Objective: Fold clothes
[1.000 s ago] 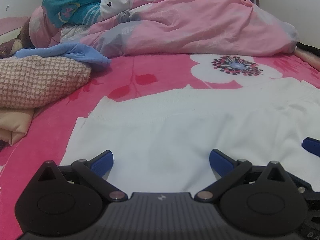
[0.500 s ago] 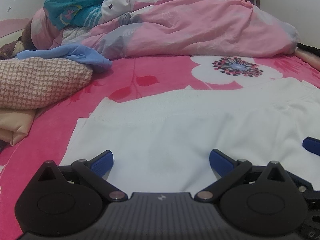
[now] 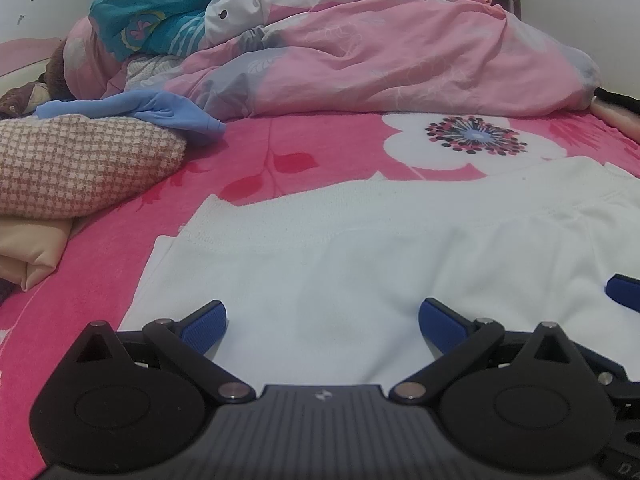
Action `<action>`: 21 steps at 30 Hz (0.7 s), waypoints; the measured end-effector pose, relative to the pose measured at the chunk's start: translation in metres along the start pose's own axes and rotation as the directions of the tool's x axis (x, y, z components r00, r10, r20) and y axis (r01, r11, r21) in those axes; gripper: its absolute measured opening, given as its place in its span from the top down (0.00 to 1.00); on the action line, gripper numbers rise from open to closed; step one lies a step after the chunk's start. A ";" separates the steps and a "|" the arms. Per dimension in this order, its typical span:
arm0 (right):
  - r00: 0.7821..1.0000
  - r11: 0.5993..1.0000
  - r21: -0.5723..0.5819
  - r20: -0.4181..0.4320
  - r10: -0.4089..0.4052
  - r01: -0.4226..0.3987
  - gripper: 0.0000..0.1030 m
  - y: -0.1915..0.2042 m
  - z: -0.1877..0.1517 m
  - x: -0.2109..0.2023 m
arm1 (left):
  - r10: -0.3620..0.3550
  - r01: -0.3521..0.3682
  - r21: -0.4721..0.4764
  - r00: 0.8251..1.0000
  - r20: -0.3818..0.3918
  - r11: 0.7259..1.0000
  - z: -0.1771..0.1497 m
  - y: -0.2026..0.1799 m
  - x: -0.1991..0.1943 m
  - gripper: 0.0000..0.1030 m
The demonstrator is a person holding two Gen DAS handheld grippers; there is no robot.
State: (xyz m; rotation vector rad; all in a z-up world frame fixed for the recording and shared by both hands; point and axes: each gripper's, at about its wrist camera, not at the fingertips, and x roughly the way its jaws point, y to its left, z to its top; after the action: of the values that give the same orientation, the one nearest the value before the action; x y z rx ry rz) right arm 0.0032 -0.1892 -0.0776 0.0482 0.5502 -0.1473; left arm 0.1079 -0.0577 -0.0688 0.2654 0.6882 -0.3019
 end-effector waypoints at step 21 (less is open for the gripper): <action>1.000 1.000 0.016 0.007 0.012 -0.012 0.29 -0.003 -0.001 0.000 | -0.029 0.030 -0.039 0.999 0.025 0.999 -0.011 0.018 -0.032 0.00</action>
State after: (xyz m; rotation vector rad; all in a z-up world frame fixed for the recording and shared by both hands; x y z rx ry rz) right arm 0.0021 -0.1918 -0.0778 0.0665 0.5417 -0.1405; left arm 0.0849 -0.0317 -0.0533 0.2143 0.6736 -0.3187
